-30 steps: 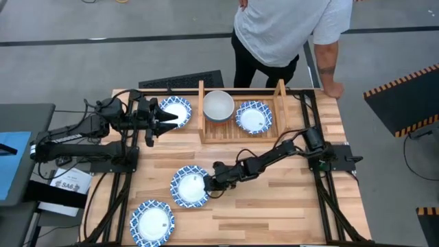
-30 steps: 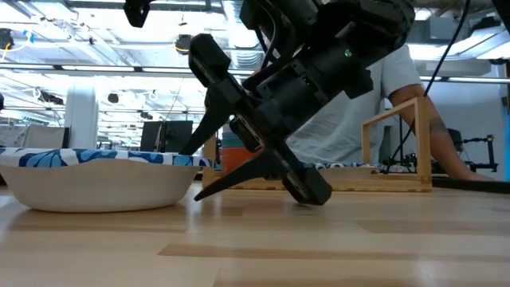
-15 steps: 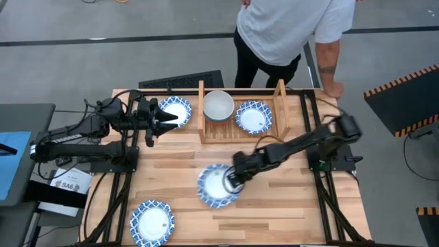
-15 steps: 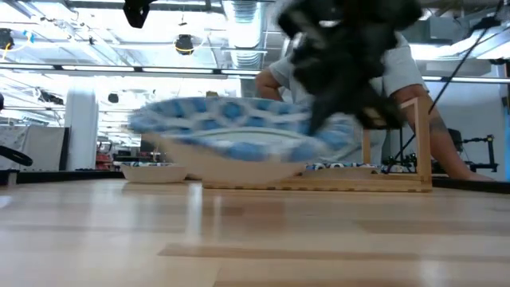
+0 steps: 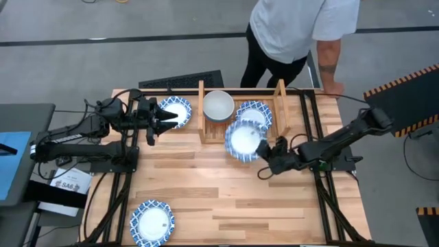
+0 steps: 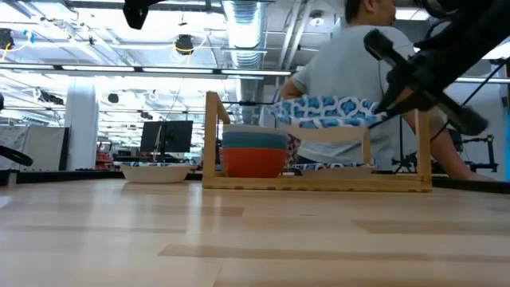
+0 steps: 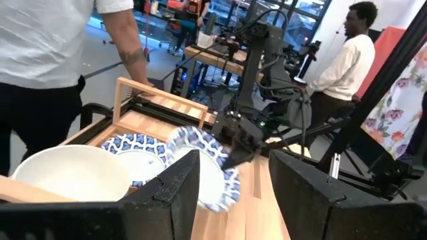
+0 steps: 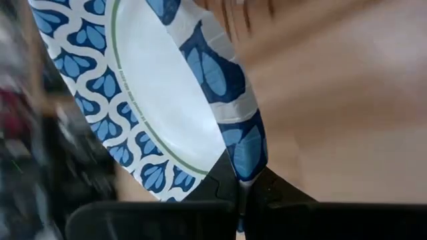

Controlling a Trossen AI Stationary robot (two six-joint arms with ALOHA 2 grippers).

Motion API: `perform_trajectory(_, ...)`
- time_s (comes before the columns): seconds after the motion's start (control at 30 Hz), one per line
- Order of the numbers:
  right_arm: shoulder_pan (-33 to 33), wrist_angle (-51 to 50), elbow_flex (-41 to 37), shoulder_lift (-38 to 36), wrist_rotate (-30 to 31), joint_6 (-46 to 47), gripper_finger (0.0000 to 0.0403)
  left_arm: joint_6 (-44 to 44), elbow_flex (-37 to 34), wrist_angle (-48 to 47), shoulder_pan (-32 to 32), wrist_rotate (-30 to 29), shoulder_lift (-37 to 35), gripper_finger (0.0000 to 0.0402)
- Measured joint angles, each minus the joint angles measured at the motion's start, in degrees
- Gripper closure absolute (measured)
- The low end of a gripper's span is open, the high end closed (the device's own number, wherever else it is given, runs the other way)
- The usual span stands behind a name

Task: Place and stack bowls onto a shelf
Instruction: Stack the blue patterned bowl on top of the blue patterned bowl on the shelf

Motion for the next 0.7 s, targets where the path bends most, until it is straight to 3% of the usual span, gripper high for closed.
perform_trajectory(0.13,-3.57,-2.58,0.02,2.55,5.59,7.71,0.0384,0.00,0.00,-0.02,0.00,-0.13,0.00,0.0237)
perform_trajectory(0.37,-14.26,0.41,0.13,6.97,6.51,8.81,0.0383,0.00,0.00,-0.05,0.02,-0.13,0.00,0.0237)
perform_trajectory(0.7,-25.44,1.54,0.19,7.02,4.88,7.73,0.0375,-0.02,0.00,0.03,0.02,0.72,-0.02,0.0237)
